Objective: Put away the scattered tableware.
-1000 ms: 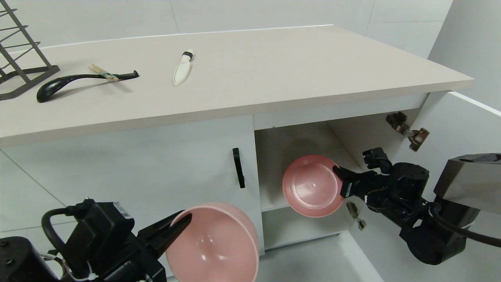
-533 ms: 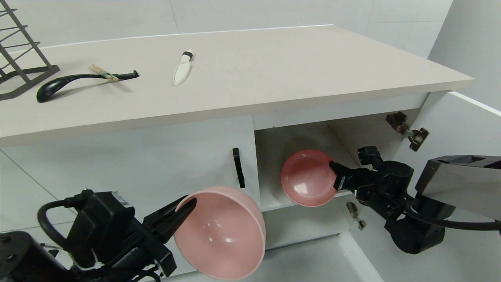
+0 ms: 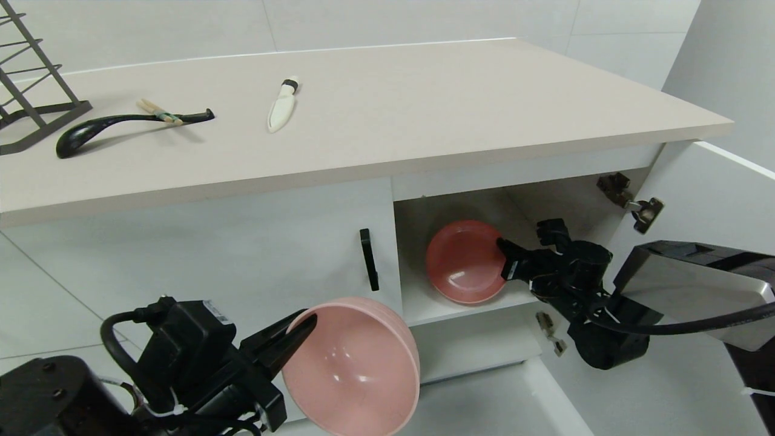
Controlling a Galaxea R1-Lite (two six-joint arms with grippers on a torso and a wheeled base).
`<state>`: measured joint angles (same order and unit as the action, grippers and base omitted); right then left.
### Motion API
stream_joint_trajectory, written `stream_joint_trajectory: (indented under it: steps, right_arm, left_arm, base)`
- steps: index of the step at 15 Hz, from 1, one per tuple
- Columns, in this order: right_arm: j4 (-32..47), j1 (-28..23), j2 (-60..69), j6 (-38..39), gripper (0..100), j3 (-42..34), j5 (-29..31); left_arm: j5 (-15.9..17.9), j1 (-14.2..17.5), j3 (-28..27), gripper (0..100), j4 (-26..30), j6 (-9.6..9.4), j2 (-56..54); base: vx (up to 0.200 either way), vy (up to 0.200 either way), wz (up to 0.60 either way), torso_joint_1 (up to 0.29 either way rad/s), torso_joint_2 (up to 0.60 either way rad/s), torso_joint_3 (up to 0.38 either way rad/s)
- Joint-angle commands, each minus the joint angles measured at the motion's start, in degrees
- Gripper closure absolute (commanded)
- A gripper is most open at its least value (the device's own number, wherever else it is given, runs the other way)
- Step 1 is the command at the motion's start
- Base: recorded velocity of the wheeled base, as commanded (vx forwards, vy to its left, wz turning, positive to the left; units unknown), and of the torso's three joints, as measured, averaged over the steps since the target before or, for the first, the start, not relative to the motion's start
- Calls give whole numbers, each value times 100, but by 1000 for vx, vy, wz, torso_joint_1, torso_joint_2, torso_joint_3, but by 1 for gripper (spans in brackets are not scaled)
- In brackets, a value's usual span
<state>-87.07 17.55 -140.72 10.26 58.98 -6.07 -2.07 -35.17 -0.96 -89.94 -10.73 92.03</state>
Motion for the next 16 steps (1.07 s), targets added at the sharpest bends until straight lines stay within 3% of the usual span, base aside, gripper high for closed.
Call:
stream_joint_trajectory:
  steps: [1,16]
  right_arm:
    - [32,11,-202,2,100,175,-8]
    - [-21,20,-501,134,100,386,45]
  left_arm:
    - [-4,1,0,100,-6,-8,43]
    - [-30,1,0,100,-6,-8,158]
  base:
    - [0,0,0,0,0,0]
    - [0,0,0,0,0,0]
